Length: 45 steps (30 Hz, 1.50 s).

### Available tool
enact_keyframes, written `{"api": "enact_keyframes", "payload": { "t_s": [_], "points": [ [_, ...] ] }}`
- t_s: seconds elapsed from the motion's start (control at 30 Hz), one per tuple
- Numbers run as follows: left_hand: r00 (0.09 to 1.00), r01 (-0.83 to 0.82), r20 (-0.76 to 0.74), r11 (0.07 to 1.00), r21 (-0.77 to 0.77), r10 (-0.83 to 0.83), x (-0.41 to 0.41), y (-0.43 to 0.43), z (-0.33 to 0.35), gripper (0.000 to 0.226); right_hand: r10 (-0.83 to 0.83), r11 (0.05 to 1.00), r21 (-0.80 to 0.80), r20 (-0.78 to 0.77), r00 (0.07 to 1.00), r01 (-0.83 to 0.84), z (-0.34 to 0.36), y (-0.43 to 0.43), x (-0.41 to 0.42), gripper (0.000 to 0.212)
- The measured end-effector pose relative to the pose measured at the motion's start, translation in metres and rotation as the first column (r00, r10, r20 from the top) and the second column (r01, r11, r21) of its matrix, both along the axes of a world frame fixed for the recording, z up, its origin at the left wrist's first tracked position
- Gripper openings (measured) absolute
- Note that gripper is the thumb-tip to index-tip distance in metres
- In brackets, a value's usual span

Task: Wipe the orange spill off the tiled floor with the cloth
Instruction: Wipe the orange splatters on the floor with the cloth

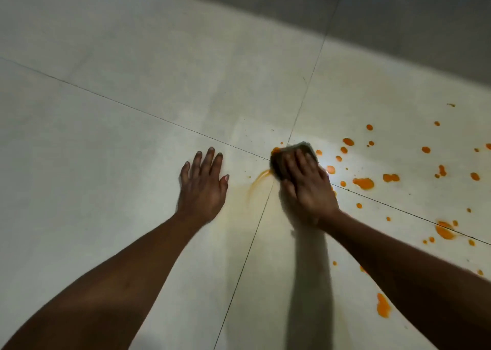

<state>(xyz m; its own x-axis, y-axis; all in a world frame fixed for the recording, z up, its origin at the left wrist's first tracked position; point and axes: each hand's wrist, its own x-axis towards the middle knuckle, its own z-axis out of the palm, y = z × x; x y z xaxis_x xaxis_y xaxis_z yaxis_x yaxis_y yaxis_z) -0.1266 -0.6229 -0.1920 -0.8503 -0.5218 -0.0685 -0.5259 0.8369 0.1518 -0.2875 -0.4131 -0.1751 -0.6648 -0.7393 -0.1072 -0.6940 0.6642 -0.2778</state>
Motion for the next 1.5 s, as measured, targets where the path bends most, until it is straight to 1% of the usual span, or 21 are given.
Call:
{"api": "enact_keyframes", "payload": {
  "t_s": [0.07,0.1,0.2,0.3,0.43,0.47,0.63,0.7,0.77,0.83,0.97,1.0,1.03,1.13,1.17,1.23,1.3,1.33,1.37,1.43,1.5],
  "points": [
    [1.000,0.000,-0.022,1.000,-0.023,0.000,-0.001,-0.002,-0.002,0.055,-0.147,0.989,0.006,0.033,0.989,0.147,0.004,-0.059,-0.014,0.075],
    [1.000,0.001,-0.029,0.999,-0.032,-0.002,-0.001,-0.002,-0.003,0.055,-0.118,0.993,-0.006,0.037,0.992,0.118,0.002,-0.075,-0.001,0.074],
    [0.999,0.019,-0.031,0.999,-0.026,-0.020,0.001,0.001,0.000,0.054,0.225,0.973,-0.048,0.018,0.974,-0.224,-0.003,-0.030,0.075,0.066],
    [0.999,0.008,-0.031,1.000,-0.010,-0.009,0.000,-0.001,0.002,0.054,0.330,0.942,-0.058,-0.015,0.944,-0.330,0.000,0.035,0.059,0.068],
    [0.999,0.003,-0.037,1.000,-0.008,-0.003,0.000,-0.001,-0.001,0.054,-0.125,0.991,-0.043,0.041,0.991,0.127,0.003,-0.057,-0.008,0.070],
    [0.999,0.001,-0.040,1.000,-0.007,-0.002,0.000,-0.002,0.000,0.054,-0.133,0.990,-0.031,0.045,0.990,0.134,0.003,-0.075,0.003,0.071],
    [1.000,0.011,-0.027,1.000,-0.006,-0.011,0.001,0.000,0.003,0.053,0.339,0.940,-0.034,0.011,0.941,-0.338,0.002,0.013,0.056,0.068],
    [0.999,0.007,-0.033,1.000,-0.006,-0.007,0.002,0.000,0.003,0.053,0.200,0.980,-0.029,0.011,0.980,-0.199,0.000,0.020,0.017,0.068],
    [0.999,-0.003,-0.039,1.000,-0.003,0.003,0.001,-0.001,0.001,0.053,-0.091,0.996,-0.019,-0.008,0.996,0.090,-0.002,-0.026,-0.023,0.071],
    [0.999,-0.001,-0.038,1.000,-0.004,0.001,0.000,-0.001,0.000,0.053,-0.162,0.987,-0.018,0.019,0.987,0.162,0.004,-0.081,-0.020,0.074],
    [0.999,0.000,-0.048,1.000,0.013,0.000,0.002,-0.002,0.001,0.053,0.299,0.954,-0.022,0.019,0.954,-0.298,0.000,-0.052,0.045,0.068],
    [0.999,0.004,-0.045,1.000,0.014,-0.003,0.001,-0.002,0.001,0.053,0.330,0.943,-0.037,0.008,0.944,-0.330,0.002,-0.031,0.042,0.069],
    [0.999,0.006,-0.046,1.000,0.013,-0.006,0.001,-0.002,0.001,0.053,0.296,0.954,-0.057,0.002,0.955,-0.295,-0.001,-0.024,0.028,0.069],
    [0.998,0.007,-0.056,1.000,0.010,-0.006,0.001,-0.003,0.001,0.053,-0.131,0.991,-0.037,0.030,0.991,0.132,0.003,-0.074,-0.021,0.075],
    [0.998,0.002,-0.057,1.000,0.004,-0.002,0.000,-0.003,0.000,0.053,-0.180,0.983,-0.017,0.052,0.982,0.181,0.006,-0.097,-0.019,0.077],
    [0.998,-0.007,-0.069,1.000,0.004,0.008,0.001,-0.002,-0.001,0.052,0.028,1.000,-0.012,0.056,0.998,-0.027,0.005,-0.106,0.014,0.074],
    [0.997,-0.002,-0.079,1.000,0.014,0.003,0.002,-0.003,-0.001,0.052,0.357,0.934,-0.012,0.017,0.934,-0.357,-0.005,-0.055,0.043,0.067],
    [0.997,0.005,-0.076,1.000,0.014,-0.004,0.002,-0.003,-0.001,0.052,0.407,0.913,-0.027,0.007,0.913,-0.407,-0.006,-0.024,0.036,0.066],
    [0.997,0.007,-0.072,1.000,0.007,-0.006,0.002,-0.003,-0.001,0.053,0.377,0.925,-0.045,-0.004,0.926,-0.377,-0.007,-0.007,0.018,0.067],
    [0.998,0.000,-0.069,1.000,0.003,0.000,0.001,-0.002,-0.001,0.054,0.081,0.997,-0.017,-0.027,0.996,-0.081,-0.006,-0.001,-0.027,0.070],
    [0.997,-0.008,-0.080,1.000,0.013,0.009,0.000,-0.001,-0.001,0.054,-0.133,0.991,0.002,-0.018,0.991,0.133,0.000,-0.007,-0.041,0.070]
  ]
}}
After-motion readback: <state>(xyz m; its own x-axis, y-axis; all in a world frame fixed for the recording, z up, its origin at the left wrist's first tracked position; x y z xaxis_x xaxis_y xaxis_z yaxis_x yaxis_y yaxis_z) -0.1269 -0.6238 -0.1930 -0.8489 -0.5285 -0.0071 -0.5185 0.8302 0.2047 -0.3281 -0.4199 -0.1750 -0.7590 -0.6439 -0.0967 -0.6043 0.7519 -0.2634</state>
